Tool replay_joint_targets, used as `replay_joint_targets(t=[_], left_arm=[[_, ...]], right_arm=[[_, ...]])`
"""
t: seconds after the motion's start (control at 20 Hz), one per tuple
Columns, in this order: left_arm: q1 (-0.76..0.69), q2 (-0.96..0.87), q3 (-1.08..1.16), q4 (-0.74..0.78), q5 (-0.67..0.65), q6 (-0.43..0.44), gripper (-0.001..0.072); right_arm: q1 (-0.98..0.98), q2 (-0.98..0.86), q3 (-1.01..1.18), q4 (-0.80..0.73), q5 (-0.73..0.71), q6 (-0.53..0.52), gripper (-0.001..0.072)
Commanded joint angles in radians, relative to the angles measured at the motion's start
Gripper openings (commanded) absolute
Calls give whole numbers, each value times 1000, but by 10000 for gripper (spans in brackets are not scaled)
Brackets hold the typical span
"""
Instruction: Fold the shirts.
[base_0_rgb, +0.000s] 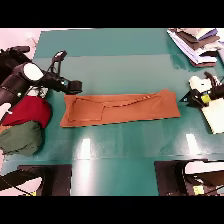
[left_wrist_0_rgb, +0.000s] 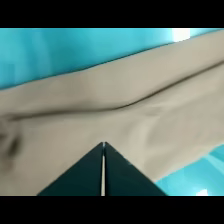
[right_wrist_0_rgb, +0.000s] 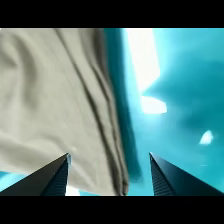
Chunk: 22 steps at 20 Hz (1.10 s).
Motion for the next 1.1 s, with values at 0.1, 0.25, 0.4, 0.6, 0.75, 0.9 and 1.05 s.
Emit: replay_joint_targets(t=[0.1,0.25,0.4,0.6,0.75,0.9,1.05], left_arm=[[-165,-97,5,-62,149,-65,23],[-214,-195,18,-150,200,-61,24],[-253,-279,87,-162,222,-60,23],[-288,-385,196,-160,218,-34,23],[-293,-441,225,-166,212,-35,23],[-293,-462,225,-166,213,-34,23],[-294,-473,227,-166,218,-34,23]], right_arm=[[-33,-92,-160,262,-53,-179,510],[63,-106,-144,287,-80,-230,169],[135,-73,-42,291,-23,-231,16],[217,97,104,292,23,-138,17],[298,214,210,292,14,-33,16],[391,279,307,292,2,59,17],[493,304,367,292,-18,113,17]])
